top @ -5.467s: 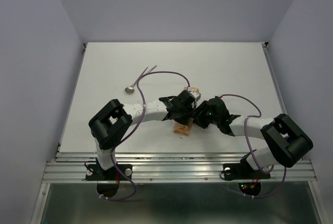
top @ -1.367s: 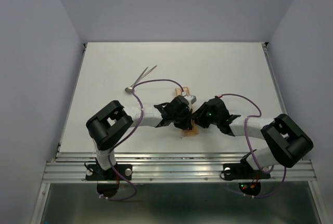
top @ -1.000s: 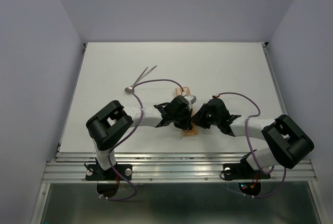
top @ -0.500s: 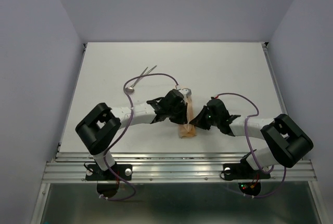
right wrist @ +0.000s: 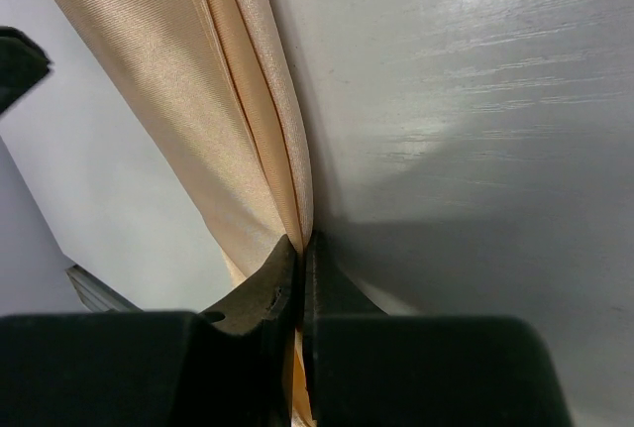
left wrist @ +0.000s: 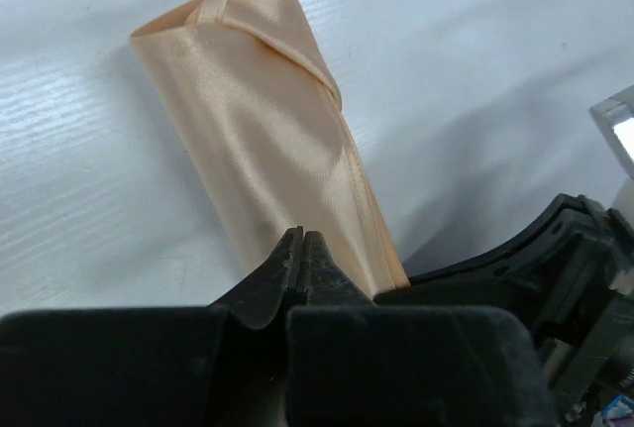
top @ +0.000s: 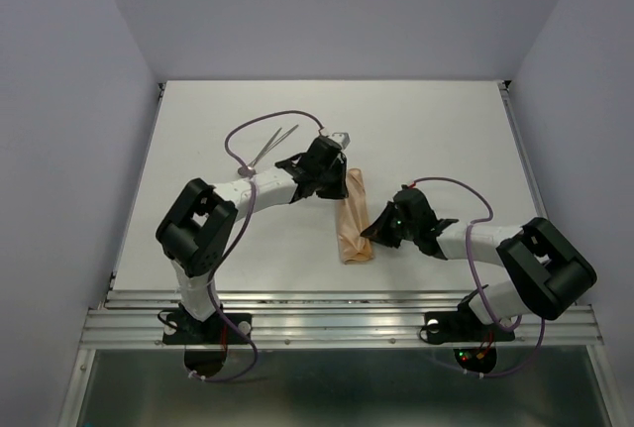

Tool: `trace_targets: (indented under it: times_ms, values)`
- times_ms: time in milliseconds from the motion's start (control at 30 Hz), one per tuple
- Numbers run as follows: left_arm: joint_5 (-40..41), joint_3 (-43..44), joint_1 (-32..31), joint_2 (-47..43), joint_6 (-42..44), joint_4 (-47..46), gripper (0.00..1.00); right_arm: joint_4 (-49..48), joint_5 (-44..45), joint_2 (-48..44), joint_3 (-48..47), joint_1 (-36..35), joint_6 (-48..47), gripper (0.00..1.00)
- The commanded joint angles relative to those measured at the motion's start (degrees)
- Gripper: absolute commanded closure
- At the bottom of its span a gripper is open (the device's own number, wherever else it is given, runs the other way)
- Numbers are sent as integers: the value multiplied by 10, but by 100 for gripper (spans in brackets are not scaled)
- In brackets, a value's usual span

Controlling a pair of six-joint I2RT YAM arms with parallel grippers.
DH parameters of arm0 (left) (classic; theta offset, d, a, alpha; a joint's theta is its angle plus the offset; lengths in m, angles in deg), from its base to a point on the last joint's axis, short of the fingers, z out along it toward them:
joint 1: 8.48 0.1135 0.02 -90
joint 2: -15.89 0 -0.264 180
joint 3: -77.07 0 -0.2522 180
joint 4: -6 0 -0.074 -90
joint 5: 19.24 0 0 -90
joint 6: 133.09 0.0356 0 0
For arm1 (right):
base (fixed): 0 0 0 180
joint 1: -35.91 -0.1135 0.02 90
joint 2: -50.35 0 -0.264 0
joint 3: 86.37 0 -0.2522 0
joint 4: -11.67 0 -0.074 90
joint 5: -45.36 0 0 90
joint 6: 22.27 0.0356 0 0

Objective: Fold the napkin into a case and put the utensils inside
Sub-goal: Smooth out the smaller rectangle-folded napkin at the center of the board.

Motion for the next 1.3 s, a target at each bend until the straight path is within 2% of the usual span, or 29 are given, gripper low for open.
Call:
trace_targets:
  times_ms: [0, 167, 400, 800, 1033, 1167, 1267]
  values:
    - [-14, 21, -6, 6, 16, 21, 100, 62, 14, 9, -2, -3, -13, 99]
    - [-34, 48, -5, 42, 38, 50, 100, 58, 12, 15, -4, -3, -11, 99]
    - [-38, 56, -6, 65, 30, 38, 100, 58, 12, 15, -8, -3, -12, 99]
    - [32, 116, 6, 131, 9, 64, 100, 56, 7, 12, -3, -3, -9, 99]
    - [-11, 107, 8, 86, 10, 59, 100, 57, 11, 7, -4, -3, -6, 99]
    - [-17, 106, 8, 52, 2, 51, 100, 52, 11, 12, -5, -3, -5, 99]
    - [-12, 126, 8, 60, 1, 56, 100, 49, 8, 15, -6, -3, -6, 99]
